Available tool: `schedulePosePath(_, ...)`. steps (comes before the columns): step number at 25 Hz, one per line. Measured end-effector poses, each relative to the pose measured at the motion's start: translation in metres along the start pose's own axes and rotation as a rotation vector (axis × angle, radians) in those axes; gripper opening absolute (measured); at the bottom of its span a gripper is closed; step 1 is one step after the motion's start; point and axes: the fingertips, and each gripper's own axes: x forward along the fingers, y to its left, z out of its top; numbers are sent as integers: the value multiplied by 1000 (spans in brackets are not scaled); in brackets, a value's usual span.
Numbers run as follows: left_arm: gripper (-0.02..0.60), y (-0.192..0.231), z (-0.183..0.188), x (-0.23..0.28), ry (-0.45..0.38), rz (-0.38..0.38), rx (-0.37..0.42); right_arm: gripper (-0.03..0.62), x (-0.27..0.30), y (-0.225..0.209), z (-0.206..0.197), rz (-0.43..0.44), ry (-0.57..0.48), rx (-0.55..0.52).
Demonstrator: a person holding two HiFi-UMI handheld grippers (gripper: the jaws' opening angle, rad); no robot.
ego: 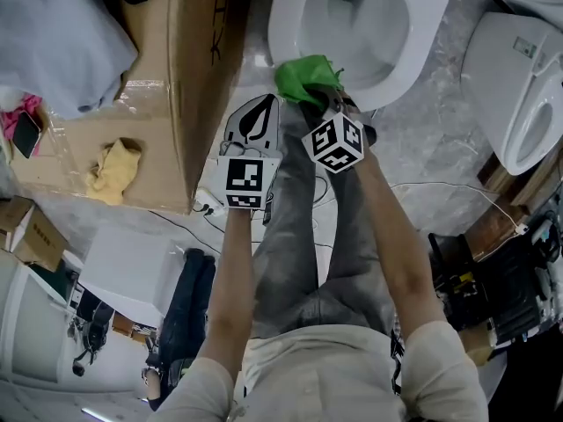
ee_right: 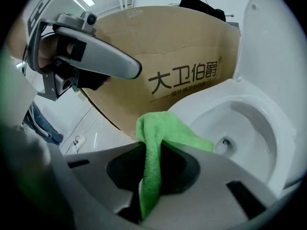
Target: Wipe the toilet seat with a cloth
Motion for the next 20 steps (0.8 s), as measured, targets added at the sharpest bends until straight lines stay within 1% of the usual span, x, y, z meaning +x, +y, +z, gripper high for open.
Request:
schedulePosePath(6, 12, -15, -12, 1, 30, -3, 13, 44, -9, 3, -16, 12, -8, 25)
schedulePosePath(20, 12, -45, -27, 9, 63, 3, 27, 44, -30, 0, -49, 9, -32, 68)
